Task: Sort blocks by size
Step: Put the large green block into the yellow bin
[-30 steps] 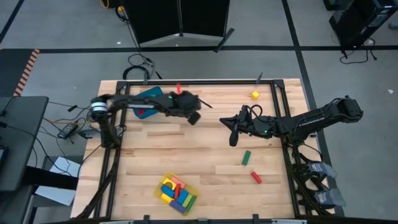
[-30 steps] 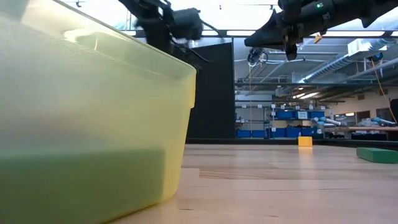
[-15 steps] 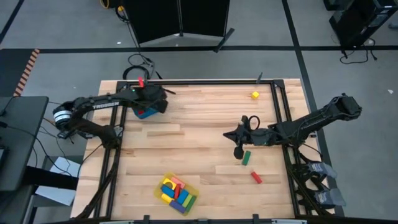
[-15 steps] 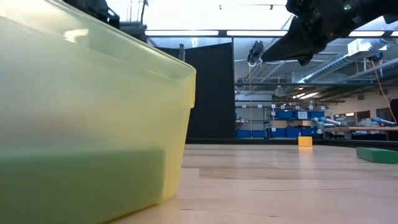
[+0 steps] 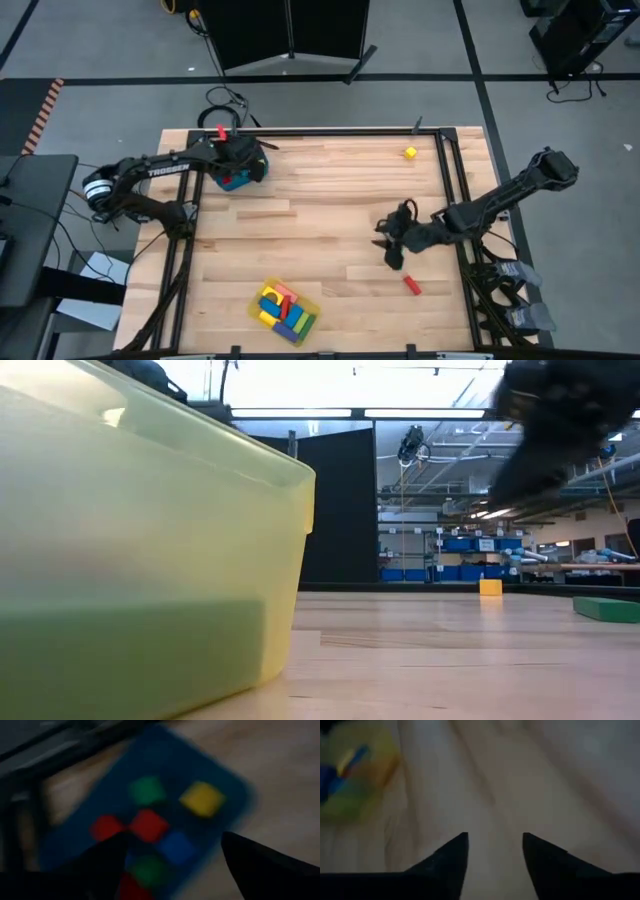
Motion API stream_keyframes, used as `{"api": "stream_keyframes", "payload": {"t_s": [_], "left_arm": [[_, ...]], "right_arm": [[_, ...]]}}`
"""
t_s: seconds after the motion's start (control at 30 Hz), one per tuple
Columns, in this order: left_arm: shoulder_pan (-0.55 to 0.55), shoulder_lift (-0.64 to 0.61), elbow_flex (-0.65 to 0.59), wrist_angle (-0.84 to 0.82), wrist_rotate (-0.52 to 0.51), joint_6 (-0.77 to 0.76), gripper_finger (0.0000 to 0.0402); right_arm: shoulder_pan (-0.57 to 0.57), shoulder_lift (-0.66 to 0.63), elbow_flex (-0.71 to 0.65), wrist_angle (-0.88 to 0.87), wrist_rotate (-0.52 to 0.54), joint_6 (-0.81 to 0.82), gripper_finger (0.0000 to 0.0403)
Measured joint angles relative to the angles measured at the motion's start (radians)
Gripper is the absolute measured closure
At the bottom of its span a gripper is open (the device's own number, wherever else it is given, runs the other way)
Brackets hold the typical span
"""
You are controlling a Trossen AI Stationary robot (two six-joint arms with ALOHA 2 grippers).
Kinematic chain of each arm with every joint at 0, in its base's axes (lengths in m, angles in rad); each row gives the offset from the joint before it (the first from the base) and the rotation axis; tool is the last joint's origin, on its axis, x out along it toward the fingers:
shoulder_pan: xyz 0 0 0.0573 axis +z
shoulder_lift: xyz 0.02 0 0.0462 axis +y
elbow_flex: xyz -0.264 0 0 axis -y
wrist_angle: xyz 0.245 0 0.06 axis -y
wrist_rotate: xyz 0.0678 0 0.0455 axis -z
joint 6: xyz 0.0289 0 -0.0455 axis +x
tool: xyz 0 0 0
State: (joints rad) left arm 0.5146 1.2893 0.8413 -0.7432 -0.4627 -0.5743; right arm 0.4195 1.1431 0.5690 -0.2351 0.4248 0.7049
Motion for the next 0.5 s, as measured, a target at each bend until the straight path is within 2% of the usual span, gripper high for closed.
{"api": "stream_keyframes", "payload": {"t_s": [0.13, 0.23, 0.3, 0.5], "left_arm": [[-0.096, -0.044, 0.001, 0.130, 0.094, 0.077, 0.0062], [-0.184, -0.074, 0.001, 0.236, 0.111, 0.110, 0.0066], [-0.234, -0.088, 0.002, 0.300, 0.113, 0.122, 0.0070], [-0.351, -0.088, 0.002, 0.436, 0.119, 0.120, 0.0078]], "right_arm": [[0.082, 0.000, 0.001, -0.133, -0.048, 0.161, 0.0176], [0.137, 0.007, 0.033, -0.222, -0.090, 0.150, 0.0173], [0.159, 0.022, 0.072, -0.299, -0.110, 0.063, 0.0173], [0.172, 0.146, 0.215, -0.428, -0.101, -0.390, 0.0159]]}}
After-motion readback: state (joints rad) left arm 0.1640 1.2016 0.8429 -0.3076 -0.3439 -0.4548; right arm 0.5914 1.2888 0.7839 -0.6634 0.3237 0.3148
